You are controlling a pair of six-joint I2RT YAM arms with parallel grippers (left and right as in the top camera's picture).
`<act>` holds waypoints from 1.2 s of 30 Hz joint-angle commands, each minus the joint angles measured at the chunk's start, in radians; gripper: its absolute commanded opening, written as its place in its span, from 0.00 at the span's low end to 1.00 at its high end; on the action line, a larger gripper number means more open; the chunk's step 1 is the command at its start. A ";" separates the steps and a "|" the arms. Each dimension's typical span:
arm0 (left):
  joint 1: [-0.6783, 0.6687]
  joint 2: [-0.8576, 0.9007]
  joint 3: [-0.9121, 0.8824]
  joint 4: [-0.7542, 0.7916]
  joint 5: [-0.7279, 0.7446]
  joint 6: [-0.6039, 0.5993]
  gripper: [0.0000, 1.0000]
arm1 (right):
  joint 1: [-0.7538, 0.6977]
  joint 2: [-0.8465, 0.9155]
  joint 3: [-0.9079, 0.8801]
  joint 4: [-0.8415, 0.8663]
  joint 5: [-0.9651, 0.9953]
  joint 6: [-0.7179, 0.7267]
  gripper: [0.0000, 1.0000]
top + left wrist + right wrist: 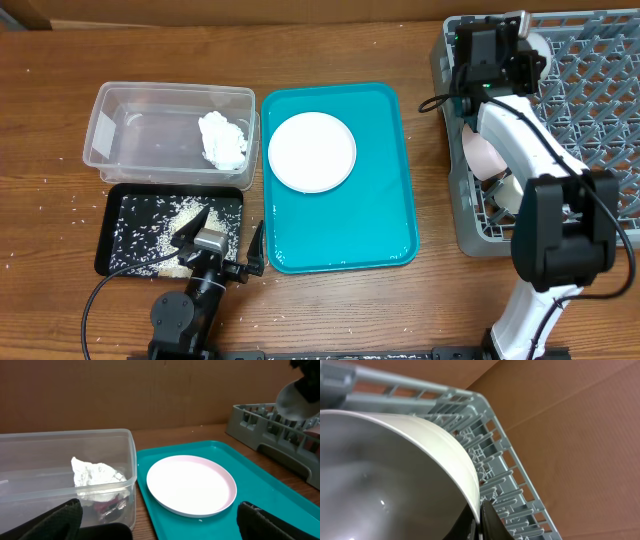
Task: Sort waste into correct bins and load items into the dishwasher
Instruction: 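Place the grey bowl into the dish rack with the right gripper, then reach the right gripper to the white plate and grasp its edge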
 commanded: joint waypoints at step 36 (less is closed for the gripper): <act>0.010 -0.010 -0.005 -0.002 -0.004 0.022 1.00 | 0.449 -0.005 0.017 -0.137 0.106 -0.029 0.86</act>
